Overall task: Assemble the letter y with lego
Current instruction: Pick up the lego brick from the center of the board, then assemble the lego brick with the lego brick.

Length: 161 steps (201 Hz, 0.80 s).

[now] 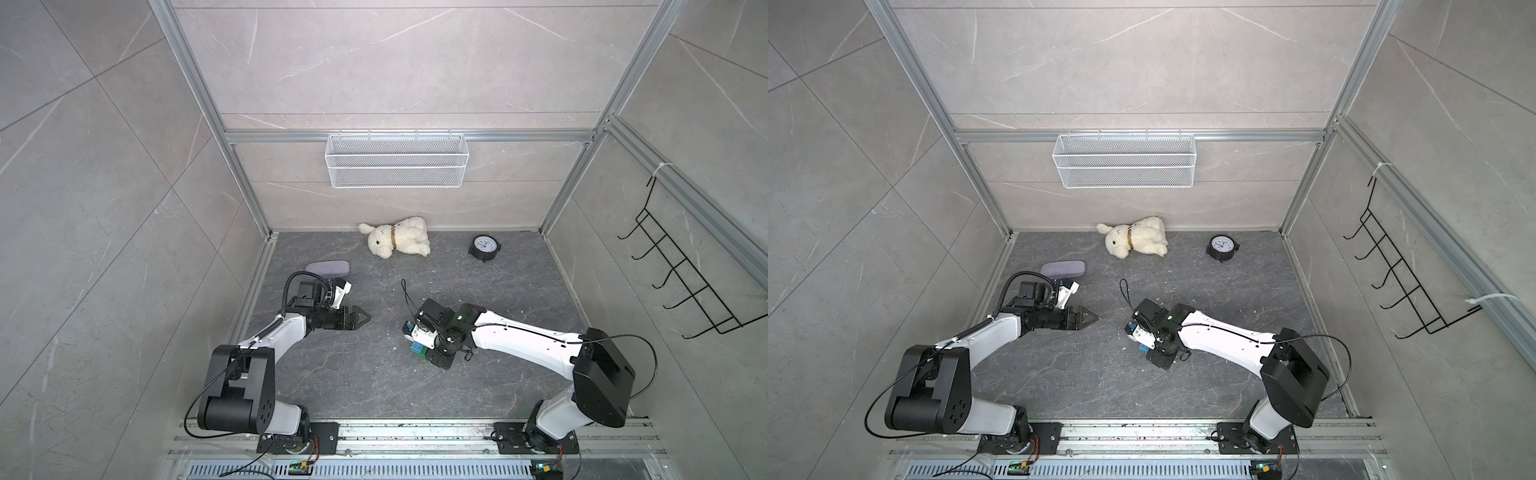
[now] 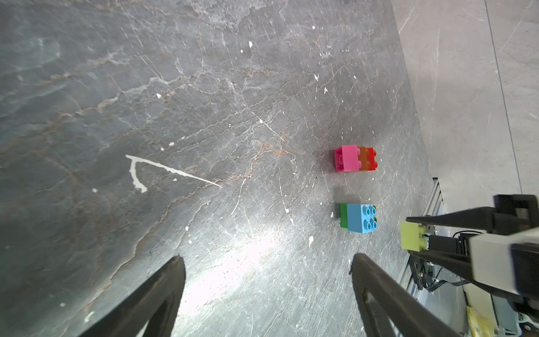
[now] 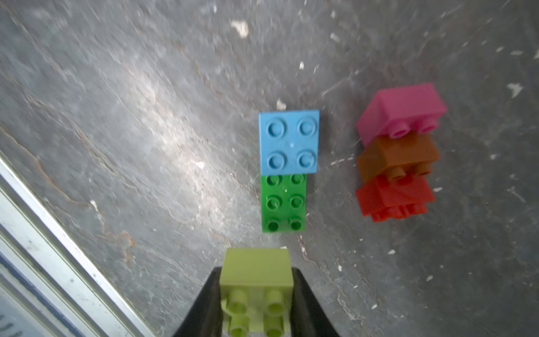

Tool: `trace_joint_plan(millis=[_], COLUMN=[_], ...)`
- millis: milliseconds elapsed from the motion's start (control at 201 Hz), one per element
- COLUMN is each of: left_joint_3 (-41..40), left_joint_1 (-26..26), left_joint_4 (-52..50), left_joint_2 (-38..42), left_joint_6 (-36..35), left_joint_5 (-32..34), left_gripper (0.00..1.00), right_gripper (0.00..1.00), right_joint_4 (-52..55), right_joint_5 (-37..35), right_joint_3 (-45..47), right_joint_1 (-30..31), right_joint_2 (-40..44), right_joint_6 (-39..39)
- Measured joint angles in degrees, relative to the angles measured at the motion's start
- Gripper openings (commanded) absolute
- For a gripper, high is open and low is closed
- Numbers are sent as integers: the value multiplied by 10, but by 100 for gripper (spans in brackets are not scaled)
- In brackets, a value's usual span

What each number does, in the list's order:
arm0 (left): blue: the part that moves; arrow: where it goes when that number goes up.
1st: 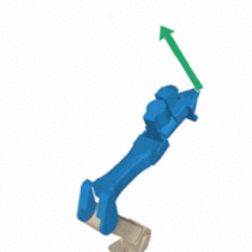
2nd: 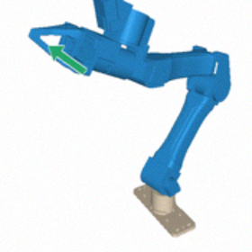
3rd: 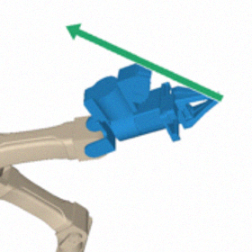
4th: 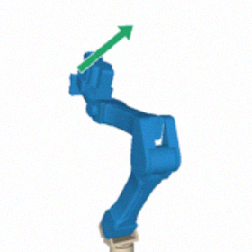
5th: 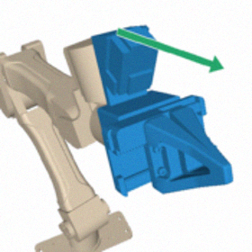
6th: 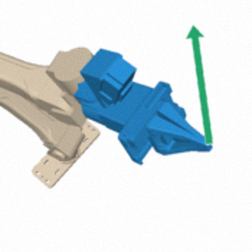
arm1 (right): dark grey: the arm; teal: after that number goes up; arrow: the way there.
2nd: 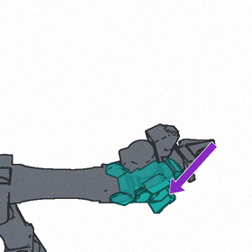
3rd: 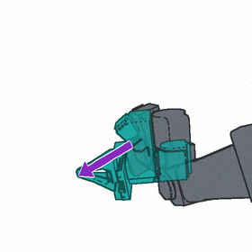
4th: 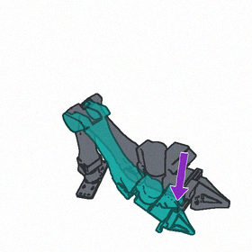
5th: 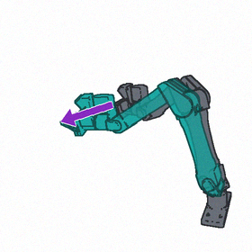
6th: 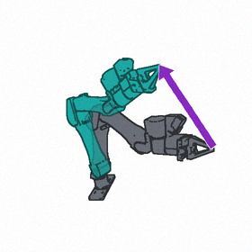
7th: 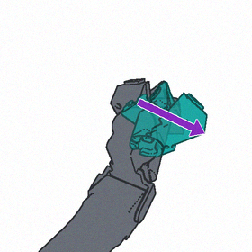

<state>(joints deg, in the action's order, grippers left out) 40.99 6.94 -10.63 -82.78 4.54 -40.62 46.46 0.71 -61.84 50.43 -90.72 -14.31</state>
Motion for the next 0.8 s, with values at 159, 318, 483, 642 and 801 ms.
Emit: trace_joint_plan(millis=[159, 318, 483, 642, 801], left_joint_3=[0, 0, 0, 0, 0], left_joint_1=[0, 0, 0, 0, 0], left_joint_4=[1, 2, 2, 2, 2], left_joint_2=[-1, -1, -1, -1, -1], left_joint_6=[0, 0, 0, 0, 0], left_joint_5=[1, 2, 2, 3, 5], left_gripper=[92, 92, 92, 92, 92], right_gripper=[26, 26, 26, 25, 25], right_joint_4=[-25, -47, -49, -52, -42], right_joint_5=[8, 9, 10, 9, 7], right_joint_3=[28, 28, 21, 10, -3], right_joint_1=[-24, -29, -30, -32, -33], right_joint_2=[-1, -13, -38, -49, -66], right_joint_6=[-31, -49, -61, -66, -66])
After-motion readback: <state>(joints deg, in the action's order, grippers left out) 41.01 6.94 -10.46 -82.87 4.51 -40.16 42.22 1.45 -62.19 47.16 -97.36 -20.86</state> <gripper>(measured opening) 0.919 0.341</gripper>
